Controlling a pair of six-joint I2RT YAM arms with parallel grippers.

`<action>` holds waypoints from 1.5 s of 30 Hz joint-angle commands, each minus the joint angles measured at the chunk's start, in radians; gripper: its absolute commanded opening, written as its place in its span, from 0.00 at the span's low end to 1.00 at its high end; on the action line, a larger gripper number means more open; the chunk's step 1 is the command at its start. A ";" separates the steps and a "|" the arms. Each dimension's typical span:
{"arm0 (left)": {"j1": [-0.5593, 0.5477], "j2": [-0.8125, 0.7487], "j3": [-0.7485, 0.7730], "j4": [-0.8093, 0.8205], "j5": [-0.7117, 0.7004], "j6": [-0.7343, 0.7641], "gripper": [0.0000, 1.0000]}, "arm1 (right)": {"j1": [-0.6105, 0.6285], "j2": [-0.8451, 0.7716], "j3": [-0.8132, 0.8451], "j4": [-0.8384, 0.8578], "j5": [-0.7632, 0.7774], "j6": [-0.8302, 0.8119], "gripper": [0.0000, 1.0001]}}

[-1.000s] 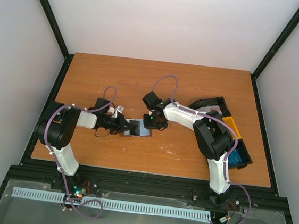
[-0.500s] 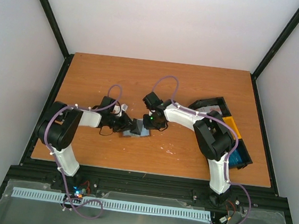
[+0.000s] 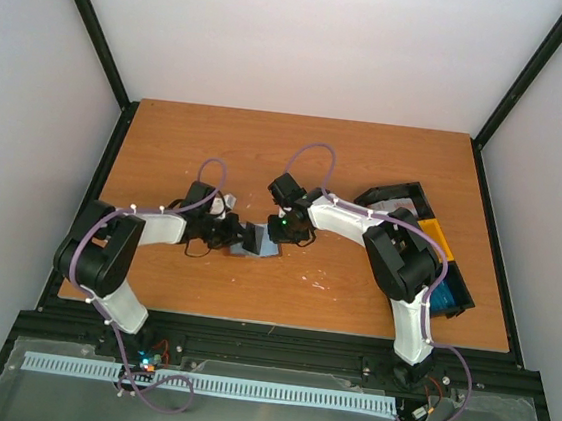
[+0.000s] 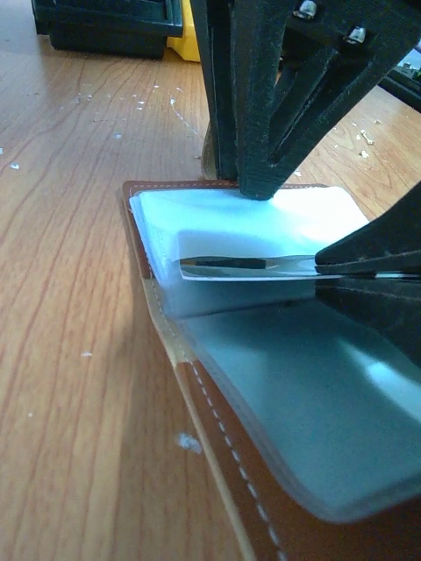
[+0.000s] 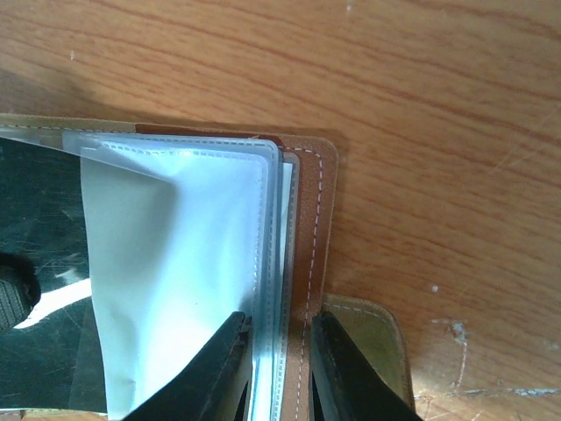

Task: Put the credit cards into the card holder
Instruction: Insert the credit card into the card holder.

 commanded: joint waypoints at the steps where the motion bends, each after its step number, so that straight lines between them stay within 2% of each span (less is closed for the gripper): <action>1: -0.002 -0.030 -0.072 0.011 -0.105 -0.051 0.01 | 0.024 0.062 -0.047 -0.044 -0.036 0.004 0.20; 6: -0.002 -0.068 -0.152 0.114 -0.124 -0.103 0.01 | 0.024 0.059 -0.049 -0.047 -0.043 0.005 0.20; 12: -0.004 -0.041 -0.211 0.280 -0.081 -0.197 0.01 | 0.025 0.056 -0.062 -0.038 -0.071 0.015 0.20; 16: -0.015 -0.049 -0.243 0.341 -0.118 -0.266 0.01 | 0.025 0.054 -0.069 -0.029 -0.086 0.026 0.20; 21: -0.021 -0.058 -0.254 0.366 -0.144 -0.312 0.01 | 0.024 0.058 -0.080 -0.012 -0.100 0.035 0.20; 29: -0.027 -0.016 -0.253 0.444 -0.103 -0.364 0.01 | 0.024 0.073 -0.077 -0.003 -0.106 0.038 0.20; 40: -0.033 -0.027 -0.204 0.350 -0.094 -0.302 0.01 | 0.024 0.082 -0.071 0.008 -0.117 0.037 0.20; 45: -0.033 -0.011 -0.212 0.373 -0.065 -0.315 0.01 | 0.024 0.080 -0.071 0.018 -0.127 0.041 0.20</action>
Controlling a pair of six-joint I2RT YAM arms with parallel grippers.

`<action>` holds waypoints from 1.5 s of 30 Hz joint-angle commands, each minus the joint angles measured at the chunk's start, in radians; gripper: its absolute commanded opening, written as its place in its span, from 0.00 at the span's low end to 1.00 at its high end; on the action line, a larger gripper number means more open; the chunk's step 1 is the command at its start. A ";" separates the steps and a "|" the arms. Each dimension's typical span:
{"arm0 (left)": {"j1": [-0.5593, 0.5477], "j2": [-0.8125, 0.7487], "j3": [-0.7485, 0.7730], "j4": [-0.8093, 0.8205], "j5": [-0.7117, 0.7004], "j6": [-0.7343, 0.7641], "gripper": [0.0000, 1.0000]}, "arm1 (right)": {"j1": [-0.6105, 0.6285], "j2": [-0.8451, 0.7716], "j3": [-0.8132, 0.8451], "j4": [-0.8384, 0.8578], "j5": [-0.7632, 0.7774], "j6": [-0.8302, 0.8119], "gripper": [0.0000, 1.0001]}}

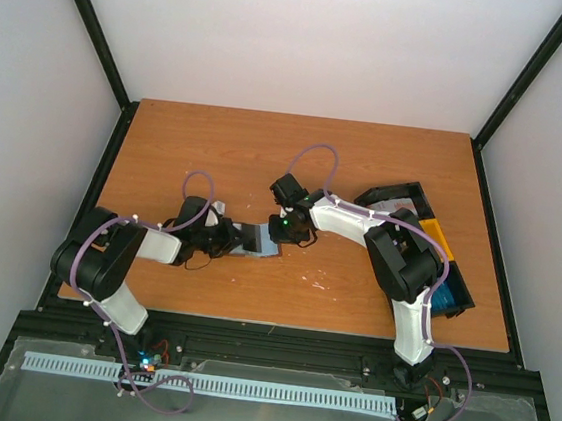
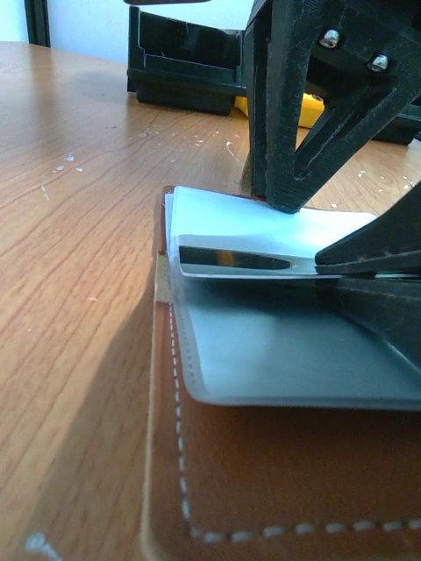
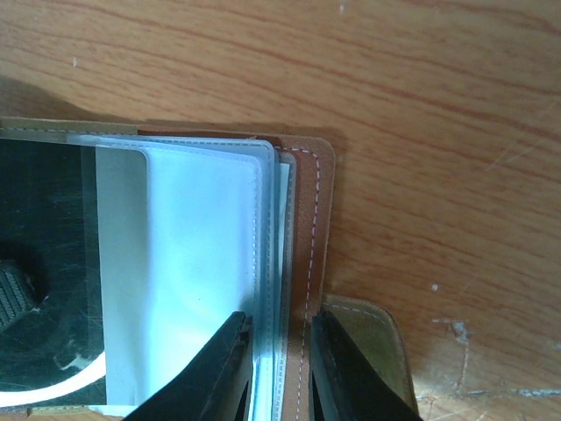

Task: Put the credit cards into the card holder
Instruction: Insert the credit card into the card holder.

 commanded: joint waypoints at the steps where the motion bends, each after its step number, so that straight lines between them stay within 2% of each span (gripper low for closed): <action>1: -0.009 0.025 -0.002 -0.016 0.014 0.003 0.01 | 0.028 0.089 -0.048 -0.013 -0.109 0.023 0.20; 6: -0.030 0.070 0.011 0.018 0.025 -0.015 0.02 | 0.029 0.087 -0.052 -0.003 -0.124 0.021 0.20; 12: -0.058 0.071 0.065 -0.075 -0.008 0.009 0.05 | 0.028 0.086 -0.055 0.002 -0.131 0.010 0.19; 25: -0.059 -0.047 0.166 -0.465 -0.174 0.073 0.42 | 0.028 0.075 -0.057 0.004 -0.123 0.002 0.19; 33: -0.059 -0.073 0.216 -0.652 -0.238 0.097 0.58 | 0.030 0.075 -0.063 0.011 -0.130 -0.003 0.19; 38: -0.059 -0.071 0.287 -0.779 -0.243 0.103 0.59 | 0.028 0.072 -0.071 0.026 -0.150 -0.011 0.19; 41: -0.058 -0.069 0.292 -0.778 -0.249 0.110 0.57 | 0.028 0.069 -0.073 0.029 -0.152 -0.010 0.19; 43: -0.059 -0.055 0.293 -0.764 -0.236 0.121 0.52 | 0.028 0.070 -0.074 0.029 -0.153 -0.008 0.19; 45: -0.059 -0.040 0.295 -0.743 -0.210 0.135 0.41 | 0.028 0.072 -0.073 0.030 -0.155 -0.007 0.19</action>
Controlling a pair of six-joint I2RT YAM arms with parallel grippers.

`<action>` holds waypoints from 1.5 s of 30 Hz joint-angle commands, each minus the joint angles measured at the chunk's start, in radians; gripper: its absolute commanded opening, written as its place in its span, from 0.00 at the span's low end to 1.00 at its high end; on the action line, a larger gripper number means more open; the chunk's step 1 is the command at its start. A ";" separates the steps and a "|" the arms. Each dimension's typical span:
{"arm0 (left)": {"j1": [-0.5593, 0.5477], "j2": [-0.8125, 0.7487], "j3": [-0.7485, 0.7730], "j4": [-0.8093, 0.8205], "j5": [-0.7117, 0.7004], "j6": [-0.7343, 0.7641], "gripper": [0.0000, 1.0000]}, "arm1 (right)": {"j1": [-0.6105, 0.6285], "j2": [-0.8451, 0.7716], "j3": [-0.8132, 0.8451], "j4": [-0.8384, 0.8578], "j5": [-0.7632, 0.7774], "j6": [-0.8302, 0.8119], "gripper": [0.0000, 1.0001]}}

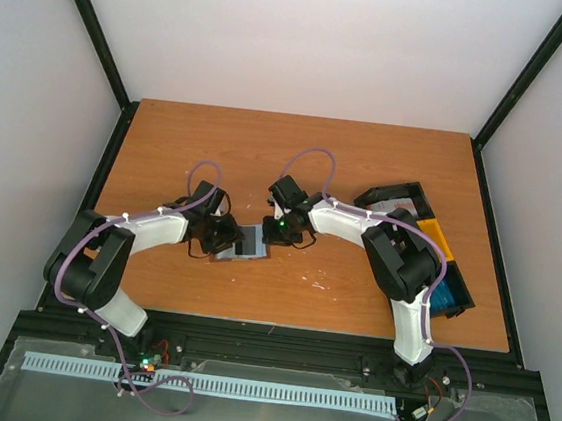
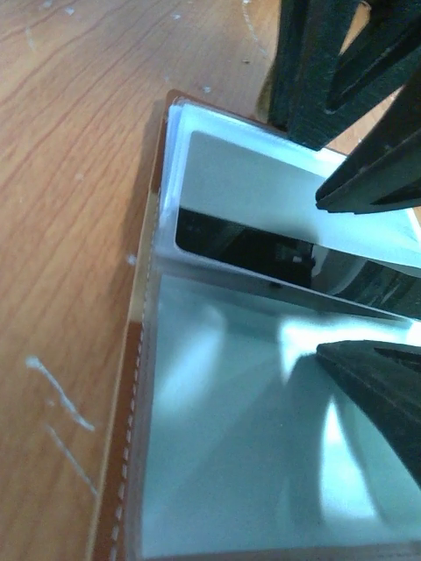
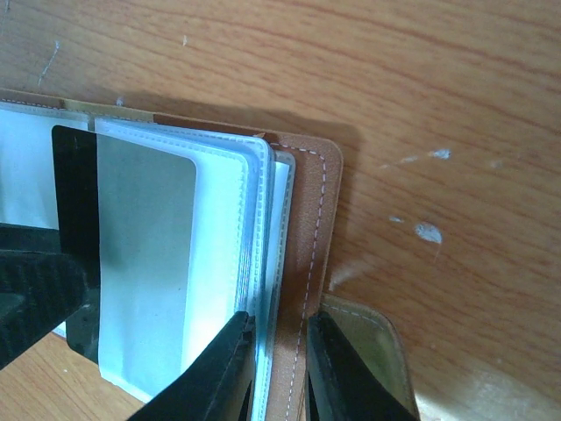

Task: Put the credit cards into the card holder
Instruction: Insert the credit card into the card holder.

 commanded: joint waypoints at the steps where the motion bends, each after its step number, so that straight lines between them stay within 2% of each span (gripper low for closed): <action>1: -0.003 0.033 0.021 -0.046 0.011 0.039 0.33 | 0.023 0.065 -0.048 -0.062 -0.021 -0.003 0.19; 3: -0.004 0.031 0.022 -0.038 0.012 0.046 0.24 | 0.023 0.067 -0.049 -0.063 -0.021 -0.001 0.19; 9: -0.005 0.034 0.042 -0.047 0.014 0.100 0.22 | 0.023 0.070 -0.045 -0.066 -0.020 0.001 0.19; 18: -0.007 0.034 0.048 0.011 0.103 0.159 0.27 | 0.023 0.074 -0.043 -0.064 -0.016 0.004 0.19; 22: -0.007 0.041 0.048 0.036 0.146 0.178 0.34 | 0.023 0.076 -0.041 -0.062 -0.016 0.005 0.19; 34: -0.019 0.083 0.099 0.033 0.145 0.296 0.46 | 0.023 0.043 -0.037 -0.056 -0.001 0.005 0.21; 40: -0.019 0.069 0.109 -0.042 0.056 0.307 0.48 | 0.018 -0.025 -0.013 -0.099 0.069 -0.002 0.26; 45: -0.019 0.017 0.092 -0.077 -0.004 0.300 0.48 | 0.017 -0.086 -0.016 -0.085 0.031 -0.042 0.39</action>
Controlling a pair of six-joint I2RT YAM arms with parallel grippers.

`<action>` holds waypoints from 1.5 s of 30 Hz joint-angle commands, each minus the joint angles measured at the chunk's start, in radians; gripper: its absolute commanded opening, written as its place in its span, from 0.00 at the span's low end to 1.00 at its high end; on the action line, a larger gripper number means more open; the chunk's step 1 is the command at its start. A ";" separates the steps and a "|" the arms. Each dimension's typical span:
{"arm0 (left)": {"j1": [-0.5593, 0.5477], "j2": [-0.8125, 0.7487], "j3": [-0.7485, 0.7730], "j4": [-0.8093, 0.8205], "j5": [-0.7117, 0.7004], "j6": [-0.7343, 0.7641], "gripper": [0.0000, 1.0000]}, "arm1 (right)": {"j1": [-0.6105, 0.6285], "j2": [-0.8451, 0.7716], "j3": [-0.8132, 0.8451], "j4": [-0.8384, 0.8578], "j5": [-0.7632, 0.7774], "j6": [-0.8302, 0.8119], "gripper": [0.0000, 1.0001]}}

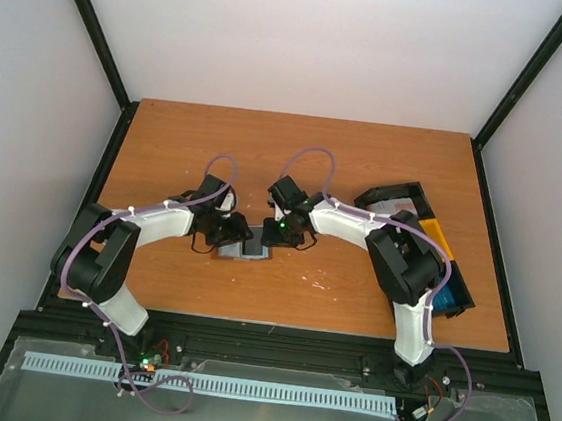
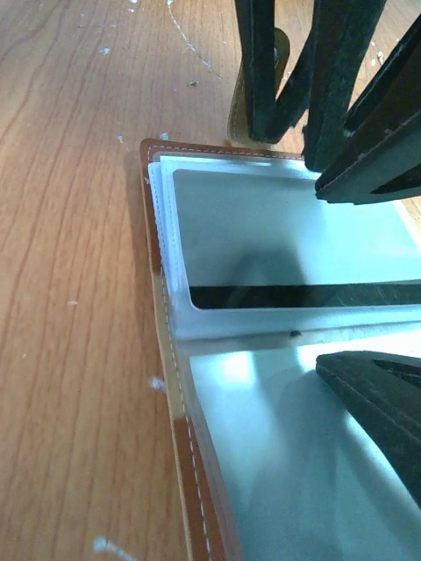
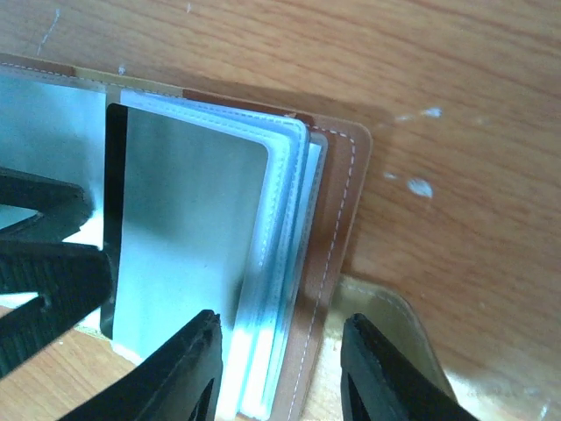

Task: Put the credit cards into the card holder
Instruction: Insert the credit card into the card holder.

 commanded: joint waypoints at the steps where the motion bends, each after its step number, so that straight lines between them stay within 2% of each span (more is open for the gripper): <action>1: -0.007 -0.049 0.013 -0.050 -0.076 0.026 0.46 | 0.006 -0.064 -0.016 -0.042 -0.017 -0.041 0.40; 7: -0.007 -0.045 -0.013 -0.004 -0.032 0.034 0.22 | 0.006 -0.068 -0.014 -0.027 -0.031 -0.032 0.37; 13: -0.007 -0.026 -0.026 0.052 0.054 0.056 0.10 | 0.006 -0.064 -0.024 0.011 -0.073 -0.007 0.32; 28: -0.007 0.032 -0.054 0.020 -0.061 0.030 0.05 | 0.006 -0.020 -0.004 0.032 -0.108 0.004 0.33; 34: -0.007 0.043 -0.058 0.020 -0.059 0.024 0.05 | 0.006 0.010 0.007 0.045 -0.152 -0.002 0.28; 40: -0.007 0.042 -0.063 0.016 -0.065 0.020 0.05 | 0.006 0.031 0.016 0.041 -0.163 -0.005 0.29; 45: -0.007 0.038 -0.059 0.014 -0.068 0.015 0.04 | 0.005 0.021 0.008 0.069 -0.198 -0.007 0.23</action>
